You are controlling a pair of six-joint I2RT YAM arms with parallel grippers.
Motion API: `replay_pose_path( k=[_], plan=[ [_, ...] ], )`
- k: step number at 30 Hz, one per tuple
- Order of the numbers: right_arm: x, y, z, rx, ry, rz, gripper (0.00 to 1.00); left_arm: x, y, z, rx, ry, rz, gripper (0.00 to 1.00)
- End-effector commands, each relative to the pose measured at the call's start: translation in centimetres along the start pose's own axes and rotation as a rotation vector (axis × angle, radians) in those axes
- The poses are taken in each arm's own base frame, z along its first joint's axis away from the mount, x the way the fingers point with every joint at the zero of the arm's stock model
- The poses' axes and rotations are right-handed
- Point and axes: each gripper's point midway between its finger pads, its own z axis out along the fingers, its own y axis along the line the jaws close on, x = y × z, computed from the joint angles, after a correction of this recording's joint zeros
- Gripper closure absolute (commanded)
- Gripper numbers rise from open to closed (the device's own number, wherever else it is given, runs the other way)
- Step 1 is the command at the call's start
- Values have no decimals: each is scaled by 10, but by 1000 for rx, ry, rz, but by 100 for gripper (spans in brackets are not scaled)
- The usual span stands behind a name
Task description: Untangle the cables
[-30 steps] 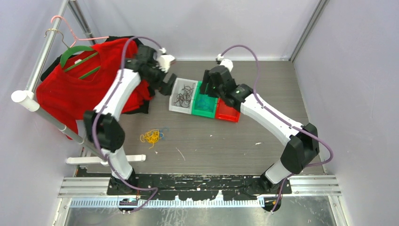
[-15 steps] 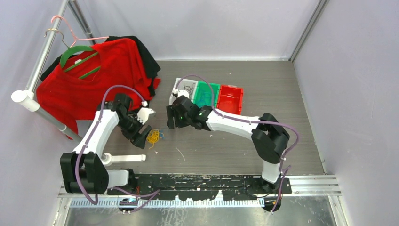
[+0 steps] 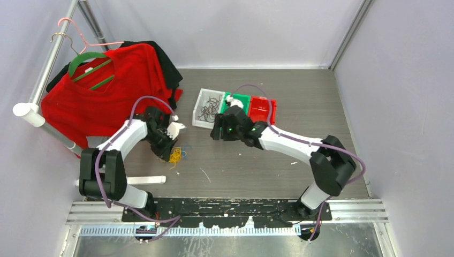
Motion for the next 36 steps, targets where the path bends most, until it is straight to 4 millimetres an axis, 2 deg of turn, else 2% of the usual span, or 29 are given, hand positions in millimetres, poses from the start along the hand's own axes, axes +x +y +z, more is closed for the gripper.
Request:
replay_pose_path(
  k=[1, 6, 10, 16, 18, 20, 22, 24, 25, 27, 30, 33, 34, 36],
  plan=[
    [-36, 2, -29, -65, -119, 70, 34, -27, -18, 10, 17, -38, 77, 99],
    [-33, -13, -34, -42, -117, 90, 37, -42, -48, 10, 66, -42, 147, 100],
    [-29, -14, -35, -46, -107, 94, 41, -51, -65, -7, 115, -94, 172, 100],
    [-15, -7, -21, -74, -69, 92, 44, -48, -78, -30, 119, -133, 239, 100],
    [-11, -2, -17, -78, -58, 77, 43, -46, -73, -35, 79, -122, 234, 100],
    [-10, 3, -15, -76, -61, 58, 41, -40, -60, -36, 3, -90, 232, 97],
    [-10, 5, -14, -74, -66, 47, 35, -33, -42, -34, -82, -50, 223, 82],
    [-11, 7, -15, -67, -72, 35, 31, -27, -29, -31, -133, -24, 198, 56],
    [-12, 7, -16, -67, -77, 34, 30, -26, -23, -30, -147, -22, 175, 47],
    [-13, 7, -16, -63, -80, 30, 27, -25, -14, -28, -164, -22, 131, 37],
    [-13, 8, -16, -63, -82, 27, 27, -23, -3, -22, -156, -16, 57, 34],
    [-14, 9, -16, -65, -82, 24, 29, -18, 0, -11, -103, 5, 13, 37],
    [-14, 9, -15, -66, -81, 22, 29, -17, -1, -7, -87, 13, 10, 41],
    [-15, 10, -15, -67, -83, 20, 32, -17, -4, 3, -47, 15, 4, 56]
  ],
)
